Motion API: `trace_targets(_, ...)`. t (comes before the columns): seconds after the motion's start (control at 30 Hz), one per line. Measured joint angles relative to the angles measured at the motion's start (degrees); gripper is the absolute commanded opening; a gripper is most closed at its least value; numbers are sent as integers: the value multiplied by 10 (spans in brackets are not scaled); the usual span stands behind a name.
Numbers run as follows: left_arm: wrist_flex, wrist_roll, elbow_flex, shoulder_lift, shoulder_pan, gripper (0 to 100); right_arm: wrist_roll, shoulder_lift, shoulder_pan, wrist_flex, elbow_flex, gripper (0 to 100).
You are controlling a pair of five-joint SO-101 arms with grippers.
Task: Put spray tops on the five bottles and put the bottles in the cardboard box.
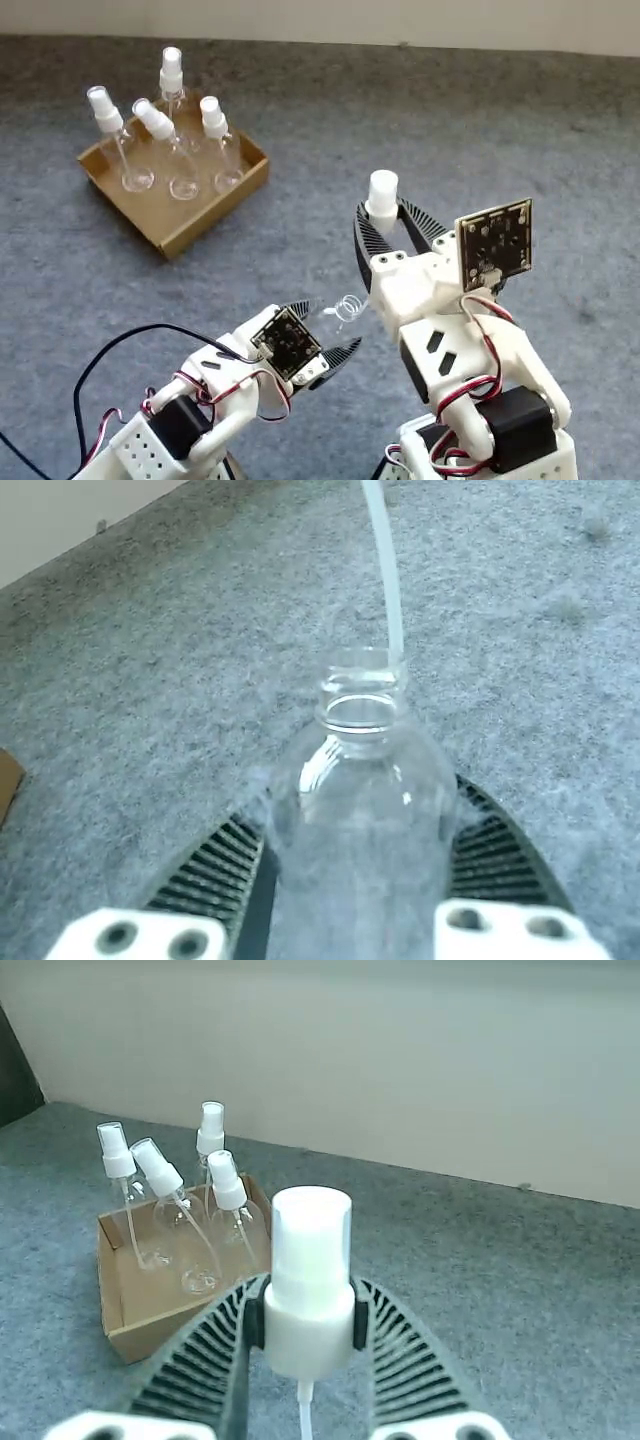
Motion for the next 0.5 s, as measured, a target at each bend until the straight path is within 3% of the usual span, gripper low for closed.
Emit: trace_targets(0.5, 0, 0, 0, 0, 0, 24, 0, -25, 1, 15, -50, 6)
